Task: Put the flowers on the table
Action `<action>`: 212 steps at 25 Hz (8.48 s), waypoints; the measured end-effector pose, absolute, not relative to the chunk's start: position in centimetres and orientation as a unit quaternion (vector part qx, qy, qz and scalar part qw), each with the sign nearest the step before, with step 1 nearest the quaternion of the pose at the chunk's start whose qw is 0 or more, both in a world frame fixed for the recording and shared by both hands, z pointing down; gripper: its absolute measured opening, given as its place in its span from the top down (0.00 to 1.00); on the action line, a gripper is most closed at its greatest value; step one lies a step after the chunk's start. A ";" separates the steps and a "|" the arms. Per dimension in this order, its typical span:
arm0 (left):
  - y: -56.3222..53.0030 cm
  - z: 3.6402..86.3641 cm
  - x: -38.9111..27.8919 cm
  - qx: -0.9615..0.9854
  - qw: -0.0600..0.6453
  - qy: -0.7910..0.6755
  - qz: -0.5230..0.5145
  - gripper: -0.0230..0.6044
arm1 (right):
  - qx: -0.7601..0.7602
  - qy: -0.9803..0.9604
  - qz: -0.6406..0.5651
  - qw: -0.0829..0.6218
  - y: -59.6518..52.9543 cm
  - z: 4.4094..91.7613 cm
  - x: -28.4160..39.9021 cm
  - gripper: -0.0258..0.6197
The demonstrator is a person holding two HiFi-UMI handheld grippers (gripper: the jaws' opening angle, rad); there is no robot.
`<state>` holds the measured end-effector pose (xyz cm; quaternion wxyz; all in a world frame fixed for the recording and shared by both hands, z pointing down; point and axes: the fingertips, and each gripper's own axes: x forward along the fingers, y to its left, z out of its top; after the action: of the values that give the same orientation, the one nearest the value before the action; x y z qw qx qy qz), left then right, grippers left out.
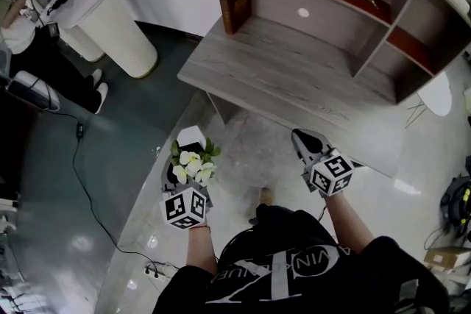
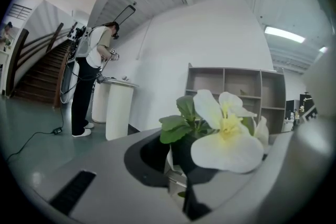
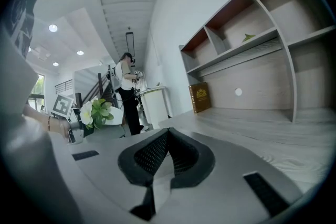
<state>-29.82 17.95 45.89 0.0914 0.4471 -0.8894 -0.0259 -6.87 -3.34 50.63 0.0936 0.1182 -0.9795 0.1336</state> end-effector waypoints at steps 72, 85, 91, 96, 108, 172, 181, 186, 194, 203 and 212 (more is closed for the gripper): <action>-32.8 57.5 -35.1 0.714 0.335 -0.613 0.048 0.95 | 0.397 -0.881 0.249 0.060 -27.0 56.4 -14.4 0.94; -38.8 59.3 -36.4 0.677 0.441 -0.589 0.021 0.93 | 0.407 -0.874 0.252 0.083 -27.3 57.9 -15.7 0.94; -40.7 59.8 -36.2 0.663 0.478 -0.576 -0.005 0.92 | 0.412 -0.871 0.254 0.083 -27.3 57.9 -16.3 0.94; -42.1 60.0 -35.9 0.656 0.498 -0.566 -0.024 0.92 | 0.413 -0.869 0.258 0.086 -26.9 58.3 -16.4 0.94; -43.5 60.3 -35.3 0.651 0.533 -0.536 -0.069 0.90 | 0.420 -0.864 0.263 0.088 -26.5 58.6 -16.6 0.94; -30.2 42.6 -41.0 0.785 0.098 -0.612 -0.016 0.96 | 0.396 -0.911 0.119 0.005 -31.0 46.5 -16.5 0.95; -29.1 40.0 -41.6 0.775 0.057 -0.629 -0.016 0.96 | 0.395 -0.913 0.102 -0.009 -31.0 44.3 -15.5 0.95; -28.6 38.9 -42.2 0.768 0.037 -0.639 -0.020 0.96 | 0.392 -0.914 0.098 -0.017 -31.3 43.6 -15.5 0.95; -27.8 37.8 -43.1 0.755 0.014 -0.655 -0.023 0.96 | 0.387 -0.917 0.090 -0.023 -31.6 42.3 -16.0 0.95; -27.2 38.2 -44.4 0.745 0.016 -0.667 -0.025 0.96 | 0.383 -0.920 0.084 -0.025 -31.1 42.1 -16.4 0.95; -27.4 38.2 -44.3 0.746 0.014 -0.666 -0.022 0.96 | 0.389 -0.917 0.083 -0.027 -31.1 42.0 -15.9 0.95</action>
<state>-44.31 -27.39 38.23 0.0143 0.7458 -0.6656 -0.0224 -15.93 -31.12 41.97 -0.0271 0.3893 -0.9170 0.0831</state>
